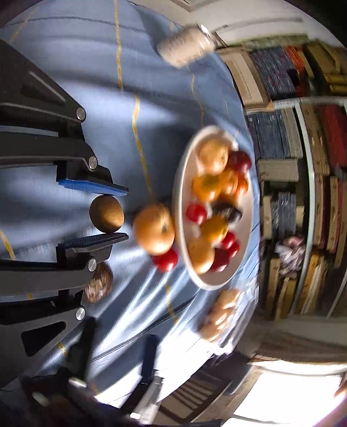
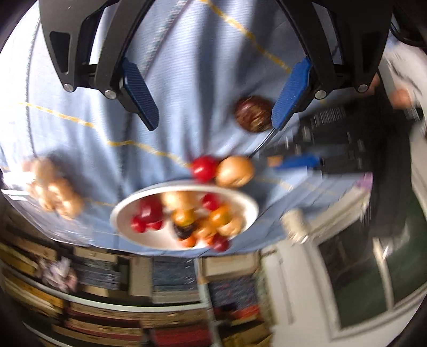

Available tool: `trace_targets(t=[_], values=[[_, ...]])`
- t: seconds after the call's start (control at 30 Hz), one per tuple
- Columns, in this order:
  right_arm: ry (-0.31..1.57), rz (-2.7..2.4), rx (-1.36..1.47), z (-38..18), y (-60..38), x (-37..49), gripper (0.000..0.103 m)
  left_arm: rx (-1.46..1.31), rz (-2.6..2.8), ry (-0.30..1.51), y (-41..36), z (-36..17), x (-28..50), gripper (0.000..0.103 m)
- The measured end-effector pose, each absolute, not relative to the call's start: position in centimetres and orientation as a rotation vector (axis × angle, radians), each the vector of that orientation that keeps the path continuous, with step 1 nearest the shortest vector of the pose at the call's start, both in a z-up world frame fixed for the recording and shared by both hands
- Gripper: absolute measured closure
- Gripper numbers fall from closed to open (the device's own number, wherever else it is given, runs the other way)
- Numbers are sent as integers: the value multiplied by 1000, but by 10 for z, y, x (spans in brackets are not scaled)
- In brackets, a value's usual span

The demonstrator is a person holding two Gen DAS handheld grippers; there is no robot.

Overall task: Organize fruits
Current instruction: 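Grasp the small brown kiwi-like fruit with the left tool while the right tool grasps the dark patterned fruit, then carry both fruits into the white dish and open both tools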

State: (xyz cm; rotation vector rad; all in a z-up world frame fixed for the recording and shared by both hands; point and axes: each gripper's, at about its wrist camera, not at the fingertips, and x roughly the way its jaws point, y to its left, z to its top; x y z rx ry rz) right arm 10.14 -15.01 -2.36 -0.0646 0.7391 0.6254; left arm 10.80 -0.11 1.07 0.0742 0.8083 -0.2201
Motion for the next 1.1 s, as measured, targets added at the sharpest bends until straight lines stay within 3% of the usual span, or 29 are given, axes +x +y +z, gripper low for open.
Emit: trace_targets(t=[0.17, 0.2, 0.27, 0.4, 0.8, 1.1], values=[[776, 640, -166, -31, -117, 103, 21, -2, -151, 782, 33, 25, 109, 75], [794, 646, -176, -34, -114, 106, 24, -9, -151, 785, 35, 26, 110, 75], [842, 662, -183, -40, -107, 111, 44, -7, -154, 787, 34, 27, 111, 75], [860, 669, -170, -44, -107, 113, 59, 4, -164, 799, 27, 23, 111, 75], [720, 560, -22, 19, -160, 168, 60, 75, -160, 753, 1, 65, 182, 75], [682, 463, -37, 18, -150, 243, 60, 84, -150, 795, -24, 60, 260, 75]])
